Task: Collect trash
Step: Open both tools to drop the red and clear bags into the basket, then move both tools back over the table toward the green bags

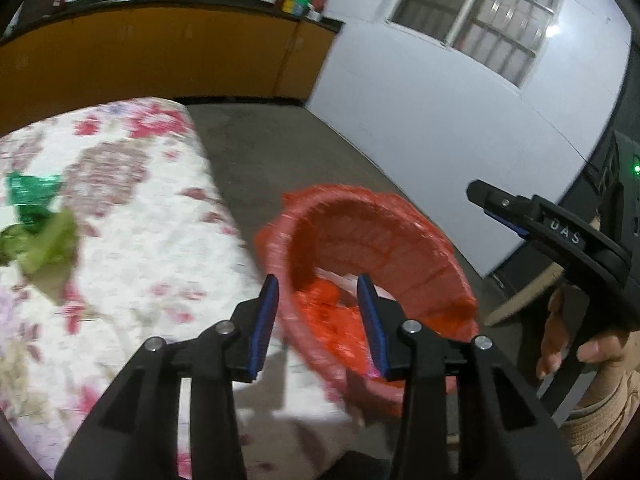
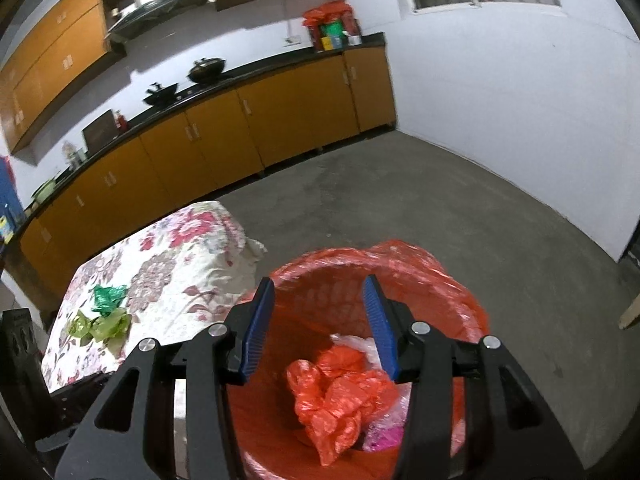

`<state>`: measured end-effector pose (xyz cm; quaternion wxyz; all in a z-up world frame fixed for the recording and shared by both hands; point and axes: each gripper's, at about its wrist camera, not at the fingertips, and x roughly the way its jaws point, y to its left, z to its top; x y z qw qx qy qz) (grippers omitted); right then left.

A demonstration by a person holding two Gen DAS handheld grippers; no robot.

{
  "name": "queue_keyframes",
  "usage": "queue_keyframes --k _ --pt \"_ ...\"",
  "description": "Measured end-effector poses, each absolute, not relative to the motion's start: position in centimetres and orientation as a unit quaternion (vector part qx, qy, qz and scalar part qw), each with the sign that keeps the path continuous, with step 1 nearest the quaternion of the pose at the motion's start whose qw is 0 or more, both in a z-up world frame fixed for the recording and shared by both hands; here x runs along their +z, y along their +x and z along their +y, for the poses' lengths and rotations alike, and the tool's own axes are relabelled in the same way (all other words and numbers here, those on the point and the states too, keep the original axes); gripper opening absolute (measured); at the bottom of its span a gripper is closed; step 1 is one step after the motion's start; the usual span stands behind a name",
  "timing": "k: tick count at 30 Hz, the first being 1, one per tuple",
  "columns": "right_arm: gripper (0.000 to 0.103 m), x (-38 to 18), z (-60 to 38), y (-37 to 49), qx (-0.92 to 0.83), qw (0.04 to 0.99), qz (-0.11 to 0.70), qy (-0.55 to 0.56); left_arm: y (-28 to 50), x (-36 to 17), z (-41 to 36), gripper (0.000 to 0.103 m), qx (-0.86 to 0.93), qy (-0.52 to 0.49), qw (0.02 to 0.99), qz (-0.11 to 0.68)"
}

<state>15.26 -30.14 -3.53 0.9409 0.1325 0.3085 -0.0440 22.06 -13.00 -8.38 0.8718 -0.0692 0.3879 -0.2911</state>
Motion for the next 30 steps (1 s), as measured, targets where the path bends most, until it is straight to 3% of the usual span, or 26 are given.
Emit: queue_keyframes --k 9,15,30 --pt "0.047 -2.4 -20.9 19.7 0.069 0.942 0.316 0.087 21.4 -6.7 -0.8 0.055 -0.111 -0.098 0.933 0.329" --pt "0.047 -2.1 -12.6 23.2 0.148 0.934 0.32 0.052 20.8 -6.9 6.7 0.056 0.002 -0.107 0.942 0.317" --pt "0.047 -5.8 0.3 30.4 0.198 0.902 0.383 -0.006 19.8 -8.3 14.3 0.06 0.092 -0.112 0.94 0.309"
